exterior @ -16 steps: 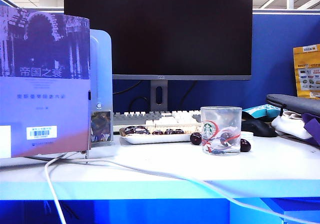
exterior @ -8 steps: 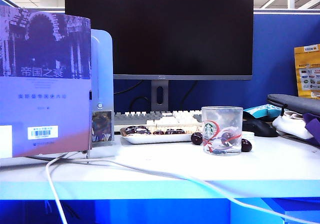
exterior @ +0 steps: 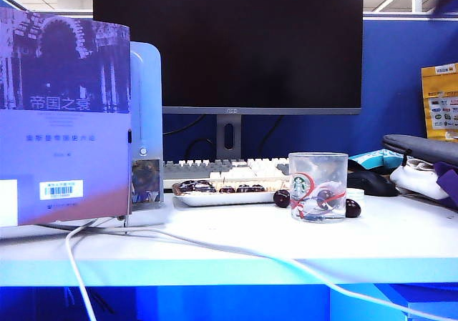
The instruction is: Pick up the cherry on the right side of the glass and put it inside the glass.
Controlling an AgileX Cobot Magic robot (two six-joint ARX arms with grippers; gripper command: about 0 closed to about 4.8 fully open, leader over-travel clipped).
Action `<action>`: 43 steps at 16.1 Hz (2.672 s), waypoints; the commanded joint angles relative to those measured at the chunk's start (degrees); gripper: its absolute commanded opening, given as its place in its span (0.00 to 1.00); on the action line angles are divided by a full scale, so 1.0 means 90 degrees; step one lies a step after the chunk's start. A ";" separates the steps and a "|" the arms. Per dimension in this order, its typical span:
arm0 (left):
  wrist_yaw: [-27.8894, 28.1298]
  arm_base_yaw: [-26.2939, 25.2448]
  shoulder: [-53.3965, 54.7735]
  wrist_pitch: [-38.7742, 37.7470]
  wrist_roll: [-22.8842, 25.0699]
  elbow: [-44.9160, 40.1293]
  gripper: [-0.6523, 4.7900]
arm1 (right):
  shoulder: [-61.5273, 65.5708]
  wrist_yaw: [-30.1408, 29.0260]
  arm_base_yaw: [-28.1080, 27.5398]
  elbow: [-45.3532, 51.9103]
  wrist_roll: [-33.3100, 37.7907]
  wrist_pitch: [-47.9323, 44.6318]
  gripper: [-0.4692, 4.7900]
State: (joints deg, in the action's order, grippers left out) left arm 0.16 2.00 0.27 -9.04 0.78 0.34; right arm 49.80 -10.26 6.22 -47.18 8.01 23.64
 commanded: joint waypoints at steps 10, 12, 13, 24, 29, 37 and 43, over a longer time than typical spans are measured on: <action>-0.0024 -0.0005 -0.0019 -0.0075 0.0029 -0.0005 0.11 | 0.3201 -0.0272 0.0015 -0.0342 0.0238 -0.0874 0.08; -0.0027 -0.0005 -0.0019 -0.0075 0.0029 -0.0005 0.11 | 0.3650 -0.0797 0.0015 -0.0386 0.0738 -0.1103 0.08; -0.0024 -0.0005 -0.0019 -0.0075 0.0029 -0.0005 0.11 | 0.3825 -0.0894 0.0015 -0.0420 0.0884 -0.1175 0.08; -0.0024 -0.0005 -0.0019 -0.0075 0.0029 -0.0005 0.11 | 0.4486 -0.0993 0.0022 -0.0699 0.2144 -0.2992 0.08; -0.0024 -0.0005 -0.0019 -0.0075 0.0029 -0.0002 0.11 | 0.4940 -0.1047 0.0044 -0.0862 0.2334 -0.2943 0.08; -0.0024 -0.0005 -0.0019 -0.0075 0.0029 -0.0005 0.11 | 0.5083 -0.1600 0.0129 -0.0889 0.2331 -0.2931 0.08; -0.0024 -0.0005 -0.0019 -0.0075 0.0029 -0.0005 0.11 | 0.5132 -0.2142 0.0291 -0.0889 0.2327 -0.2871 0.08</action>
State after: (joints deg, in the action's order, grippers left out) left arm 0.16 2.00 0.27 -9.04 0.80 0.34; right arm 95.88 -28.08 8.36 -54.78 28.91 -1.85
